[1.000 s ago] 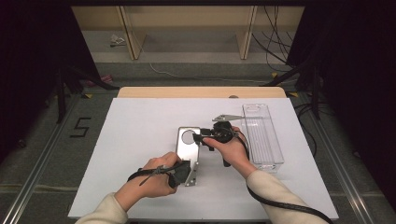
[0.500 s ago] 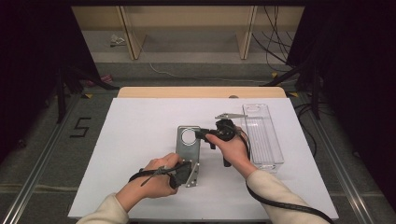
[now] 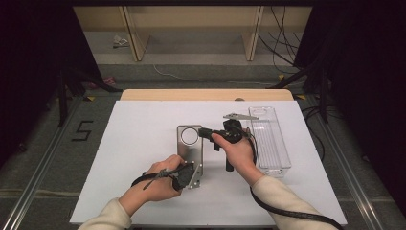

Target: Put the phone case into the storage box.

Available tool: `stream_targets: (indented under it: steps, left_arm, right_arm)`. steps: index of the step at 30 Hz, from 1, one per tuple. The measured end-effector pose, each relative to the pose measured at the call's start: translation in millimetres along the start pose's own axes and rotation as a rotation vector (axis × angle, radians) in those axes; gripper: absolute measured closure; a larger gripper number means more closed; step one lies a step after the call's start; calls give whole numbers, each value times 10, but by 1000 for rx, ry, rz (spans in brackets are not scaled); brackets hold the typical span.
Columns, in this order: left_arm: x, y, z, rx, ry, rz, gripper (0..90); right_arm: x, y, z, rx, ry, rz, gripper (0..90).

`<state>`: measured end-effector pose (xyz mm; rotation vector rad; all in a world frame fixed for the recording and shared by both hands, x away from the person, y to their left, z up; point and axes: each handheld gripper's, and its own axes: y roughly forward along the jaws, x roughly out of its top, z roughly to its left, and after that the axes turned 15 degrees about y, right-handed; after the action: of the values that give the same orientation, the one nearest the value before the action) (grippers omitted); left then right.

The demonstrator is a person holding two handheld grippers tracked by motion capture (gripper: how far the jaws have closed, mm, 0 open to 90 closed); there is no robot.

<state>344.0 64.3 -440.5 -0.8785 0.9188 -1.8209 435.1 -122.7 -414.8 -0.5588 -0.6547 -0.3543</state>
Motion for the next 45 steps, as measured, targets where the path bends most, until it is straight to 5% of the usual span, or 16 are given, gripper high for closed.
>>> stream_targets:
  steps: [1,2,7,12,13,20,29,37,45]
  left_arm:
    - [-8,-6,7,3,-10,-7,853]
    - [-23,-26,24,1,-25,-22,803]
    - [-91,-117,85,24,-118,-123,686]
    - [-213,-209,131,53,-274,-265,571]
    - [-259,-225,125,73,-329,-311,493]
    - [-356,-253,64,120,-419,-351,352]
    - [-648,-314,58,221,-680,-436,334]
    - [-744,-350,96,277,-793,-484,346]
    - [-752,-417,128,336,-841,-519,392]
  right_arm:
    - [0,0,0,0,0,0,838]
    - [26,-34,37,-22,-50,-22,838]
    - [94,-118,39,-19,-56,-64,838]
    - [128,-171,18,-28,-69,-84,837]
    - [135,-187,10,-29,-79,-90,837]
    - [132,-202,26,-43,-131,-99,837]
    - [123,-209,48,-45,-165,-108,836]
    - [125,-223,49,-42,-163,-119,836]
    - [115,-219,57,-44,-165,-120,836]
